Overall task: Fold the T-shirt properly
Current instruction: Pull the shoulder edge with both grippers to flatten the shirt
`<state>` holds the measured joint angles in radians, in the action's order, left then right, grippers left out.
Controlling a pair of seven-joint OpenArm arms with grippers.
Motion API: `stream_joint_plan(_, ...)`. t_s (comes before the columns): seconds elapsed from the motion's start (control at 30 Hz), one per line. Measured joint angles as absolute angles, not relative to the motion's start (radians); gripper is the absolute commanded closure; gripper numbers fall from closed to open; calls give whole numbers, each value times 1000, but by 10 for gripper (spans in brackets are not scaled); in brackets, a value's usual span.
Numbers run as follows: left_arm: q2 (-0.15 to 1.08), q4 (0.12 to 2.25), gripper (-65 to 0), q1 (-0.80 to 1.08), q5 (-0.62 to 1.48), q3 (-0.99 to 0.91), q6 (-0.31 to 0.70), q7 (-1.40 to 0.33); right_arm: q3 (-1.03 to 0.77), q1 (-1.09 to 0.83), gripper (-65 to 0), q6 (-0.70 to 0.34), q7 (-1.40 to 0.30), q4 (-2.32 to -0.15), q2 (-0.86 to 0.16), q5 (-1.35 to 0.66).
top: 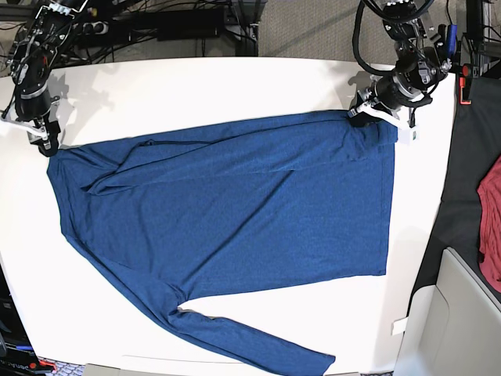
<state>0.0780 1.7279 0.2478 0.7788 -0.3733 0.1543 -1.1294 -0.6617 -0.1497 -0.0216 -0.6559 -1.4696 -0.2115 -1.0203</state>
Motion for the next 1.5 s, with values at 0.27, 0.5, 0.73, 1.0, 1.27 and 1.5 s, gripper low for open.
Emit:
stream_joint_plan(0.27,77,1728,0,250,782,-374,154,-1129,-614,-77,-284,-26,-654,-1435,-183,-996)
stream_joint_plan(0.5,77,1728,0,252,783,-374,155,-1129,-601,-17,-271,6,-641,-1375,-184,-997)
stream_joint_plan(0.73,77,1728,0,252,782,-374,155,-1129,-601,-8,-34,20,-644,-1365,-185,-979)
stream_joint_plan(1.0,77,1729,0,252,782,-375,155,-1129,-603,-51,-26,-23,-645,-1387,-190,-1036)
stream_joint_plan(1.27,84,1757,0,286,789,-375,157,-1137,-640,-157,-26,-33,-658,-1471,-181,-1050)
stream_joint_plan(1.5,103,1793,0,331,782,-375,157,-1145,-677,-216,-26,-37,-659,-1538,-184,-1101)
